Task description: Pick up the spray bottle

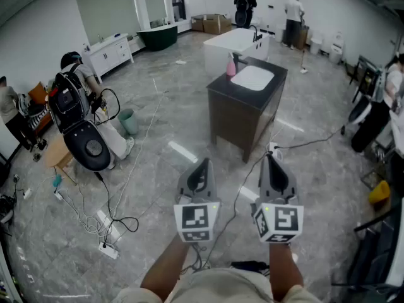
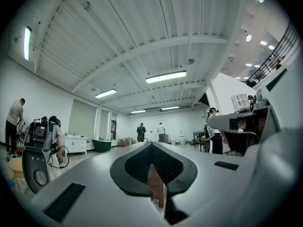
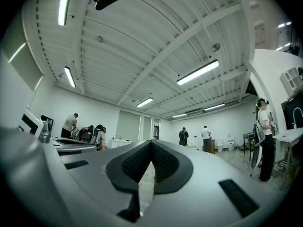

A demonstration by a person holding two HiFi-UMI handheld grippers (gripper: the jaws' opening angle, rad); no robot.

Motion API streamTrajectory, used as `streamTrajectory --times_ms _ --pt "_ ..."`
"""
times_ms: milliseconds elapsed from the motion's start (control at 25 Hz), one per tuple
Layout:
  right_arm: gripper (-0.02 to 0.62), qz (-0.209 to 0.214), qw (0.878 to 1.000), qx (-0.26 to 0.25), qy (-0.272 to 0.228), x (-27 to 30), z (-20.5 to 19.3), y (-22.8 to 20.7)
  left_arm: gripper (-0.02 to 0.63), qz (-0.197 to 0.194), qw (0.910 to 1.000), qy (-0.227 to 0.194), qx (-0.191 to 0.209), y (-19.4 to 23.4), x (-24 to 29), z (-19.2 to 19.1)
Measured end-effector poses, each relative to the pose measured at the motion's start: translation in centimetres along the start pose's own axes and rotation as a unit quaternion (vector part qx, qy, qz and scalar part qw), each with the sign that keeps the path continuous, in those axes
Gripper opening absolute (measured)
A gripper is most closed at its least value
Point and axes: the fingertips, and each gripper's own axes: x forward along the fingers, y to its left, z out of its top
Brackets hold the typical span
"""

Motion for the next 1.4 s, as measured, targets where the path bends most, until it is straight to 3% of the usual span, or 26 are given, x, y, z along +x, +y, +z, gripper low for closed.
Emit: streamTrajectory --times_ms 840,1080,1400 --pt "0.005 -0.018 1.000 0.008 0.004 2.5 -3.0 4.0 0.002 -0.027 0.9995 0.014 -0.005 4.8 1.3 -3.3" --pt "0.005 -0.020 1.000 0.013 0.017 5.7 -4.2 1.7 0.002 -0.033 0.9992 0.020 -0.005 3.8 5.3 -3.8" --pt "0.005 -0.001 1.000 0.024 0.016 13.0 -6.0 -4.2 0.002 -0.019 0.9996 0.020 0.001 2.0 14.3 -4.0"
